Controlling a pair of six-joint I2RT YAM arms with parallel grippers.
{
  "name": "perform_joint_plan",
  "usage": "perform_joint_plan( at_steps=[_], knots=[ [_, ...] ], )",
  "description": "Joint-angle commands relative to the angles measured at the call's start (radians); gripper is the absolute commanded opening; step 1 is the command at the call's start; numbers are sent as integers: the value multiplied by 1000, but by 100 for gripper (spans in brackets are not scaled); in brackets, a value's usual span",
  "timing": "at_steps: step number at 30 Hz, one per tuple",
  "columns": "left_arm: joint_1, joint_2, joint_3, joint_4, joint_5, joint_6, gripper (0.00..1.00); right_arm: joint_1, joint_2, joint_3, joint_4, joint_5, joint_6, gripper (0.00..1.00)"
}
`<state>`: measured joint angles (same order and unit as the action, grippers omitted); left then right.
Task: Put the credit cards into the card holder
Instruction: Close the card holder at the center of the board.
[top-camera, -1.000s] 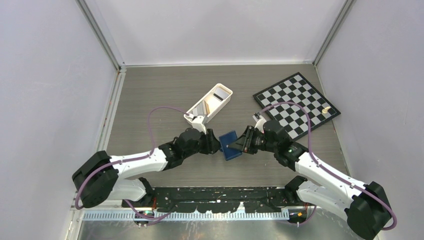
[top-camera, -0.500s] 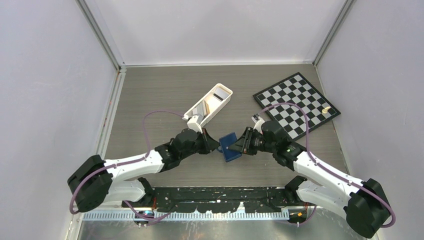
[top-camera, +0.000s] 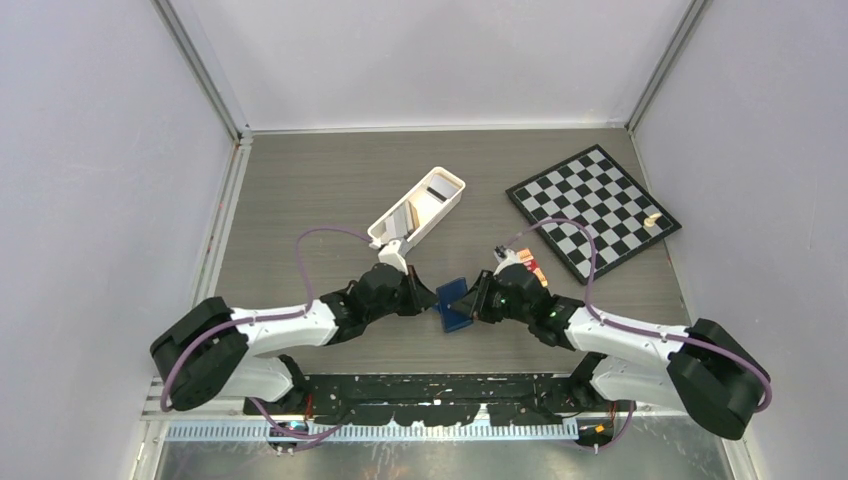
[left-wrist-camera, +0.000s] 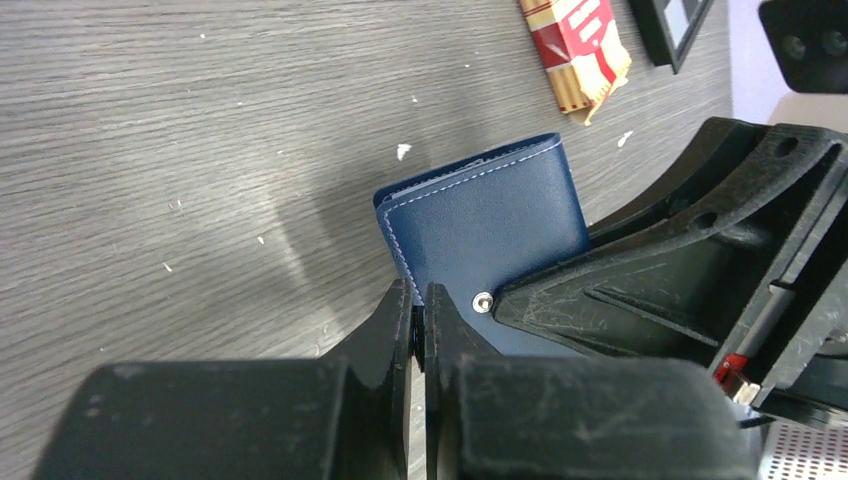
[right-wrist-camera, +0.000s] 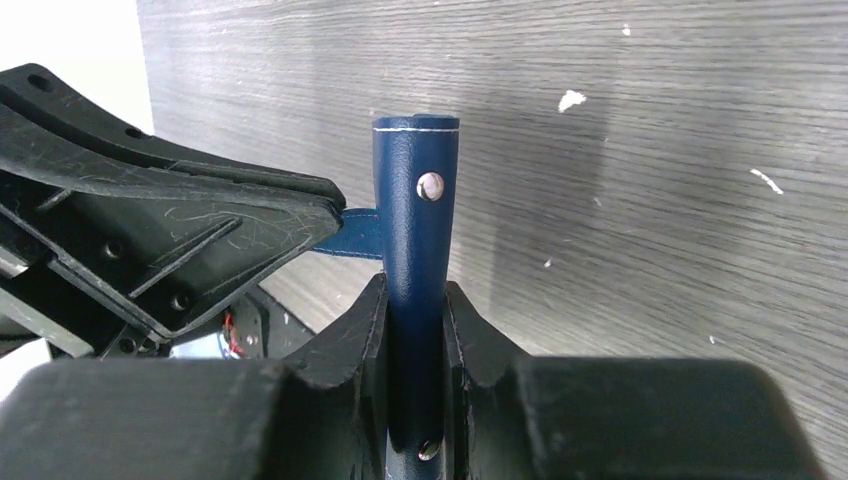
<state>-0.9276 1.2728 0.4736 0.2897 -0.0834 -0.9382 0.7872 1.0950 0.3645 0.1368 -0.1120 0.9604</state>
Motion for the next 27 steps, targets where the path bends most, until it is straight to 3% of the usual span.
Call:
perform_joint_plan(
  at_steps=[1, 10, 18, 24, 27],
  knots=[
    [5, 44, 12, 157, -17, 48, 0, 47, 42, -47, 55, 256, 79, 0],
    [6, 197, 6, 350, 53, 14, 0, 93, 148, -107, 117, 366, 195, 0],
    [3, 310, 12, 416, 136, -67, 0, 107, 180, -114, 112, 406, 225, 0],
    [3, 339, 0, 379, 146, -146, 6, 109, 128, -126, 67, 435, 237, 0],
    [3, 350, 1, 365, 135, -147, 15, 110, 110, -128, 55, 441, 232, 1]
  ],
)
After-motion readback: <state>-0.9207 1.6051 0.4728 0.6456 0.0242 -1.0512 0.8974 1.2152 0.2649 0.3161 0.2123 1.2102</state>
